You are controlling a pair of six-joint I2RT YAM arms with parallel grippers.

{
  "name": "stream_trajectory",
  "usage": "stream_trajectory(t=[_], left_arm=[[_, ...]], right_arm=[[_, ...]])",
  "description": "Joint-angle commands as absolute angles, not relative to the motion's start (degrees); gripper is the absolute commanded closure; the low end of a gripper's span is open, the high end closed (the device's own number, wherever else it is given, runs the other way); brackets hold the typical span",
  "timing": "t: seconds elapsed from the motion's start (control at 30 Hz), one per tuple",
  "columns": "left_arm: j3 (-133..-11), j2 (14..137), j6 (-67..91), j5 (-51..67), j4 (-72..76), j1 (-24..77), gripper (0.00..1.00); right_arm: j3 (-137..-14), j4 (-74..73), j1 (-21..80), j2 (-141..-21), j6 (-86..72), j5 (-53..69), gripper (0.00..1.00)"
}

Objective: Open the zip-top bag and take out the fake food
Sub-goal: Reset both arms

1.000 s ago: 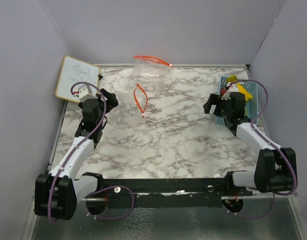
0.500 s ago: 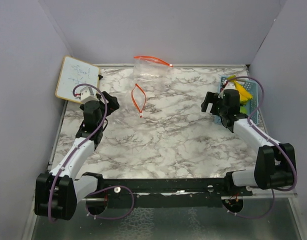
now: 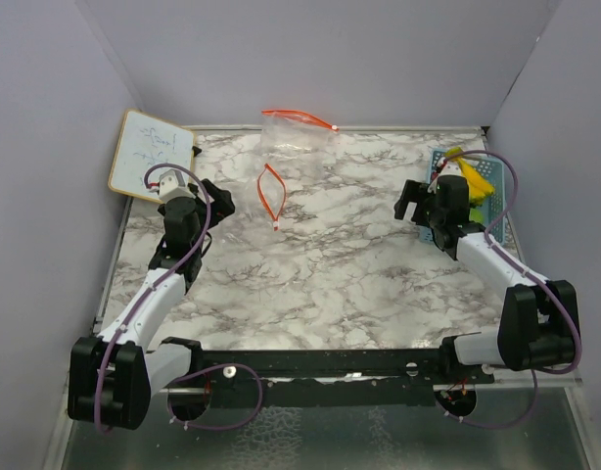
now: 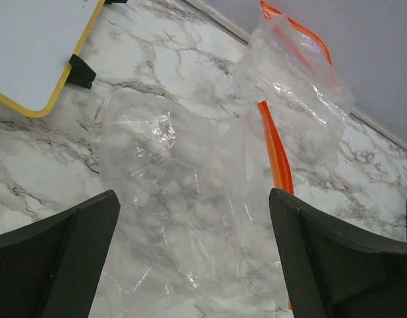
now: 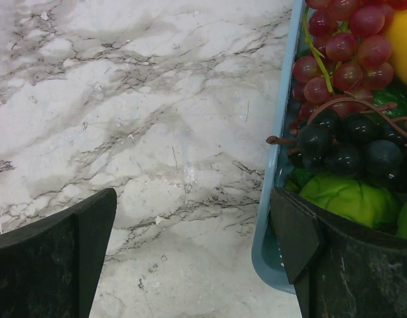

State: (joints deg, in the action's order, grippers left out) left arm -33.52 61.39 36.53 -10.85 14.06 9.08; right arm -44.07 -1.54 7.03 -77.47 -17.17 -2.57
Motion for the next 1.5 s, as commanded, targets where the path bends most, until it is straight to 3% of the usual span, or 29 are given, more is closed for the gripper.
stream_trajectory(t=[0.0,0.9,1.27,1.47], left_arm=[[-33.7,61.3,36.1,-9.6,15.0,9.1,0.01],[-37.4,65.1,35.6,-3.1,15.7,13.2,0.04],[-40.9,67.2,37.4,-8.0,8.4,13.3,0.01],[-40.6,68.4,39.1,-6.5,10.4,13.2,0.01]], right_arm=[[-45.5,-1.7,6.9,-78.0,-17.6,-4.1,0.00],[-43.3,5.5,6.9,-74.5,-17.2,8.5,0.02],[-43.5,4.7,6.9,-74.8,-17.2,8.6,0.02],[-40.2,17.9,8.3,-78.3,-26.1,25.0,0.03]])
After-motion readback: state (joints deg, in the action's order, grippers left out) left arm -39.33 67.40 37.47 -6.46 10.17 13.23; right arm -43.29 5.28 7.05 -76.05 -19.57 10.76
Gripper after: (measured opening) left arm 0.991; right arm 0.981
